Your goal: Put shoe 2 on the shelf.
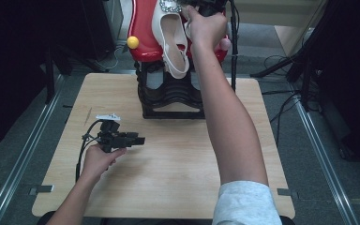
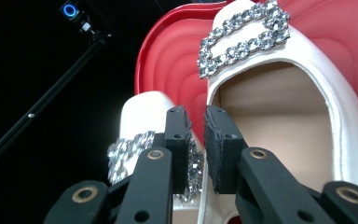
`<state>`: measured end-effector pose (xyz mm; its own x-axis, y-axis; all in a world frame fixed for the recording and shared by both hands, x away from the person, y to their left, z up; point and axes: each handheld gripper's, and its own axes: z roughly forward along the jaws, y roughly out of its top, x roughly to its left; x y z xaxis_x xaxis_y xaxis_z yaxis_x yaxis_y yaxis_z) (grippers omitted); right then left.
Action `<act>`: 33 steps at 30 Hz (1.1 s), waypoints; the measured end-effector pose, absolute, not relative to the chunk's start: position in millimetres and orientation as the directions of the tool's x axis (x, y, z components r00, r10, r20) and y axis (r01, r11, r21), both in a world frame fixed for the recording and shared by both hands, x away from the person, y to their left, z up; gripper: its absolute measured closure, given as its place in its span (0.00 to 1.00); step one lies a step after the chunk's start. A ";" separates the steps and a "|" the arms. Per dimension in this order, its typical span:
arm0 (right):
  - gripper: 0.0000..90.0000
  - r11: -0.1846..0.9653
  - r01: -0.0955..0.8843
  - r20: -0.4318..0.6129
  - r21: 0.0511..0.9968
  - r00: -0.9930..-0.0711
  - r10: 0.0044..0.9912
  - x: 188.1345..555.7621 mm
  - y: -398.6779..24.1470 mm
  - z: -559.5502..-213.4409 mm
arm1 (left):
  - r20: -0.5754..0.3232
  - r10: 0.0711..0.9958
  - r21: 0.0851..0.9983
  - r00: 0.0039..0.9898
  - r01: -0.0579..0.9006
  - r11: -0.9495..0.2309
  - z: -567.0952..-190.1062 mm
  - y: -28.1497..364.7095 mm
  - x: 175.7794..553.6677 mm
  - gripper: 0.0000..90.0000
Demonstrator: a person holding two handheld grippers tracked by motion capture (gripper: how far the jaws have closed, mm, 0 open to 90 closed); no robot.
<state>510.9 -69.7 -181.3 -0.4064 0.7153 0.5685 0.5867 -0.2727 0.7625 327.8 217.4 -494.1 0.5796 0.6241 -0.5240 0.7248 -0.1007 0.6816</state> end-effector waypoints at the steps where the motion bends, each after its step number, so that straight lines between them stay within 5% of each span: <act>1: 0.93 -0.261 0.582 0.554 0.770 -0.407 0.726 510.5 -68.7 -180.8 | -0.516 0.614 0.698 0.597 0.709 -0.103 -492.4 214.4 326.3 0.51; 6: 0.92 -0.216 0.574 0.505 0.790 -0.410 0.759 509.5 -65.1 -180.3 | -0.460 0.637 0.696 0.619 0.697 -0.174 -493.2 210.2 323.9 0.50; 33: 0.86 -0.052 0.579 0.418 0.814 -0.521 0.744 500.5 -51.5 -179.3 | -0.448 0.662 0.687 0.602 0.705 -0.177 -495.1 213.1 325.6 0.50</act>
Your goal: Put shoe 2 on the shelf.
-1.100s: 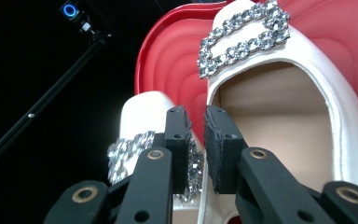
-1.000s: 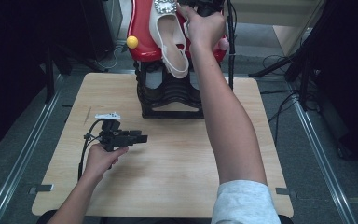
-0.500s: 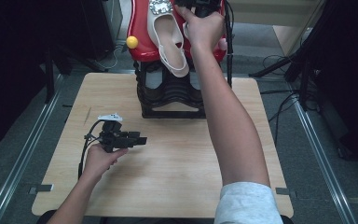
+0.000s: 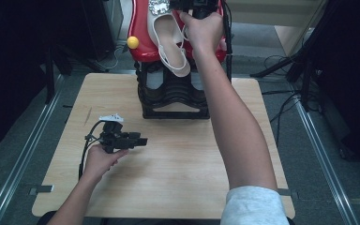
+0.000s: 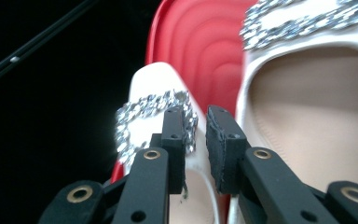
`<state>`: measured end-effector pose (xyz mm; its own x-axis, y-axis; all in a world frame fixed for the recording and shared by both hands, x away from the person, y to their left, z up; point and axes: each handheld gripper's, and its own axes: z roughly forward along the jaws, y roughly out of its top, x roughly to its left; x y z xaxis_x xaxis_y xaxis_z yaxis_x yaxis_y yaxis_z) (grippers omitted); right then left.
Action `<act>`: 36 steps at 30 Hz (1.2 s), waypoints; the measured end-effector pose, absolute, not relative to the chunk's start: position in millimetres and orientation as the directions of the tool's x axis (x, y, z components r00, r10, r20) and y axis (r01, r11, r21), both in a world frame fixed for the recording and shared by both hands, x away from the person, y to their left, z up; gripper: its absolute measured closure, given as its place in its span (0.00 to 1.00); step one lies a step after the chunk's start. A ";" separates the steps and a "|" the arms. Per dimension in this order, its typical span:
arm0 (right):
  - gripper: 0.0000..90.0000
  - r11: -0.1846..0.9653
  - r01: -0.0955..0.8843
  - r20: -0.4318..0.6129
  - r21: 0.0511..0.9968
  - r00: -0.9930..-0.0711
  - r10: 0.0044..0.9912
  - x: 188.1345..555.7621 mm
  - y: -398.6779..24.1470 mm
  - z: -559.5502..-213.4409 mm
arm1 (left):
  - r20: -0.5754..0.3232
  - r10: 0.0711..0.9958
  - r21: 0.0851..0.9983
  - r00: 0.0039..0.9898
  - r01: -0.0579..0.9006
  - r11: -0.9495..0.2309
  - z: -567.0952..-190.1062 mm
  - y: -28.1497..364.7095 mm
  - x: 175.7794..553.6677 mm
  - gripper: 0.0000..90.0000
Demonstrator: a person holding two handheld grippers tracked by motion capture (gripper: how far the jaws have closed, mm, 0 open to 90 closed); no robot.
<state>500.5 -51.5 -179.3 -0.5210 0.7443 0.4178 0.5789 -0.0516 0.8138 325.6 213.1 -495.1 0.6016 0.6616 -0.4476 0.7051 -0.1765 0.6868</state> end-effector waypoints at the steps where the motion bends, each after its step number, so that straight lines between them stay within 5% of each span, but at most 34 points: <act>1: 0.86 -0.042 0.575 0.407 0.817 -0.525 0.748 499.6 -49.8 -179.7 | -0.446 0.663 0.687 0.602 0.705 -0.178 -495.0 213.2 325.5 0.50; 17: 0.72 0.074 0.553 0.327 0.830 -0.591 0.738 488.2 -42.3 -180.2 | -0.443 0.666 0.684 0.601 0.706 -0.182 -495.6 215.0 325.7 0.50; 23: 0.92 0.139 0.577 0.310 0.805 -0.608 0.731 485.1 -38.7 -183.7 | -0.444 0.663 0.681 0.603 0.708 -0.187 -495.9 213.8 325.6 0.50; 36: 1.00 0.179 0.604 0.303 0.776 -0.607 0.734 488.9 -31.3 -187.9 | -0.445 0.662 0.679 0.603 0.709 -0.189 -496.5 213.4 325.9 0.50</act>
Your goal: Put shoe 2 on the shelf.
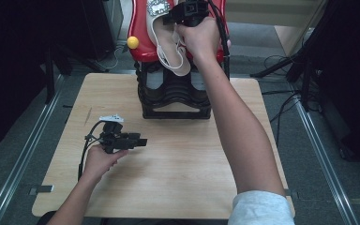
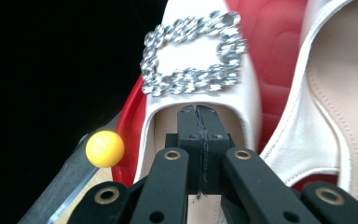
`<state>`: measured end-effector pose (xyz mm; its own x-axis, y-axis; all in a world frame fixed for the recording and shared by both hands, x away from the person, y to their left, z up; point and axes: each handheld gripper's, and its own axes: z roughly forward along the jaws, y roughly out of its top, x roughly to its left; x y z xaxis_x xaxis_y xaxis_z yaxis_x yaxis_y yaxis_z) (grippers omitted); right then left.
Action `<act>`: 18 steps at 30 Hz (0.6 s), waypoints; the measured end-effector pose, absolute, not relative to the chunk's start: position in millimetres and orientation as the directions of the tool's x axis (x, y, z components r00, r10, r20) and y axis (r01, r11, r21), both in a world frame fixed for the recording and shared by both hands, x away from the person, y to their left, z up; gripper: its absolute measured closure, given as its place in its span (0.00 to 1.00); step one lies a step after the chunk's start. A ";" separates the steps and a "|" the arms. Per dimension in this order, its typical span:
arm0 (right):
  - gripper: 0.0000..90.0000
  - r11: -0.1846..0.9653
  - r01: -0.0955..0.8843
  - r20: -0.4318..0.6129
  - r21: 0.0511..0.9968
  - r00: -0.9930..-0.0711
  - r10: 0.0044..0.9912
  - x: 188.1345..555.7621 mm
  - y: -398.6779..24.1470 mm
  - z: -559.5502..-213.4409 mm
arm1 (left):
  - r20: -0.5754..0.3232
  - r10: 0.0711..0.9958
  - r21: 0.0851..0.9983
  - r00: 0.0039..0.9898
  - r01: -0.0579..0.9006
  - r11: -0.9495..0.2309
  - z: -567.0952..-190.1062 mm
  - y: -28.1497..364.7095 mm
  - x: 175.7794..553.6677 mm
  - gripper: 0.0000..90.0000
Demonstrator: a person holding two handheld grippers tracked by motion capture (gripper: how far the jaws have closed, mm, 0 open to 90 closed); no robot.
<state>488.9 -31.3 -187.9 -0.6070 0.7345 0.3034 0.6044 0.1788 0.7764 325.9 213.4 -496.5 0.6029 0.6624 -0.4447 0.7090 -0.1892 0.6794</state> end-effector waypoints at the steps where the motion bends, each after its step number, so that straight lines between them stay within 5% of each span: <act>1: 1.00 0.181 0.604 0.299 0.776 -0.605 0.738 489.3 -29.8 -188.2 | -0.444 0.660 0.678 0.606 0.709 -0.194 -496.4 213.6 326.0 0.50; 18: 1.00 0.084 0.616 0.332 0.783 -0.529 0.781 497.6 -20.9 -189.9 | -0.447 0.663 0.681 0.600 0.709 -0.182 -495.9 215.5 326.0 0.50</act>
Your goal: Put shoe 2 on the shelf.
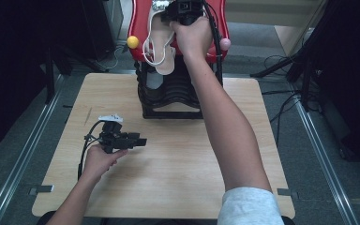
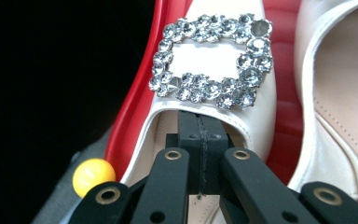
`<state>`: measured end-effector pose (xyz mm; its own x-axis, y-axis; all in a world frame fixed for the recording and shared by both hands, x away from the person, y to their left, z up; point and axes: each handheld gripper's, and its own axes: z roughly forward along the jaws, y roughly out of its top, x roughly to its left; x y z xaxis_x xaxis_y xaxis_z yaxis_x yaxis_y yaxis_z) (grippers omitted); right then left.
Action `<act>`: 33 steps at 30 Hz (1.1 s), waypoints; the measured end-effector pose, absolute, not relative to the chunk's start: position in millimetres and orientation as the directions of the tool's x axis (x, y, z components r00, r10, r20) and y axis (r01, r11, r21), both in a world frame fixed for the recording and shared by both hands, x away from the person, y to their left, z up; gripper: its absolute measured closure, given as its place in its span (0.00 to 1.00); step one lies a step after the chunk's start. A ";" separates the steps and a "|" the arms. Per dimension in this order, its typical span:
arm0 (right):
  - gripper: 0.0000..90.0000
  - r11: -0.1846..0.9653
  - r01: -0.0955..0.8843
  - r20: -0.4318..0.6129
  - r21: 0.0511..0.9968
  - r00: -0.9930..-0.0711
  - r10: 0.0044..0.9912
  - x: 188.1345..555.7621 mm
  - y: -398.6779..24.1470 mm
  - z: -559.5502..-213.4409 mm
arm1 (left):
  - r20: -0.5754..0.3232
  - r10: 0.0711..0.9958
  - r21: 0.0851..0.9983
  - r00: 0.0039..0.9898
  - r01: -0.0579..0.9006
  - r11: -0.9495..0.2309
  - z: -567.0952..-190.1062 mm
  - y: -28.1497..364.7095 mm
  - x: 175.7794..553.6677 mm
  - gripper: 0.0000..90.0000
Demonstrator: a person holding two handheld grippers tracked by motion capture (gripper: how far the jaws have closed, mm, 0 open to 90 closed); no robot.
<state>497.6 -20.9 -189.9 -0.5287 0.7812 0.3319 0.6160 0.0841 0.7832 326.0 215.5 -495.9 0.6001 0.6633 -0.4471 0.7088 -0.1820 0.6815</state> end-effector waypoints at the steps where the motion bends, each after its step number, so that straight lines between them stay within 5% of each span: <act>1: 1.00 0.080 0.609 0.328 0.789 -0.528 0.784 497.6 -21.2 -189.5 | -0.448 0.663 0.681 0.600 0.710 -0.182 -496.0 215.5 326.1 0.50; 12: 1.00 0.034 0.606 0.354 0.795 -0.509 0.784 505.2 -28.7 -178.8 | -0.449 0.663 0.680 0.599 0.710 -0.181 -496.6 215.2 326.3 0.50; 27: 1.00 0.108 0.570 0.273 0.814 -0.541 0.795 509.5 -27.0 -174.0 | -0.453 0.662 0.678 0.597 0.713 -0.180 -496.8 214.6 326.2 0.50; 33: 0.89 0.122 0.568 0.277 0.814 -0.564 0.777 510.0 -25.6 -177.5 | -0.448 0.660 0.677 0.603 0.711 -0.190 -496.8 214.1 326.1 0.50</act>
<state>510.0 -25.6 -177.5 -0.5644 0.7775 0.2773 0.5678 0.1218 0.8141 326.1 214.1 -496.8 0.6032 0.6596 -0.4483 0.7112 -0.1905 0.6767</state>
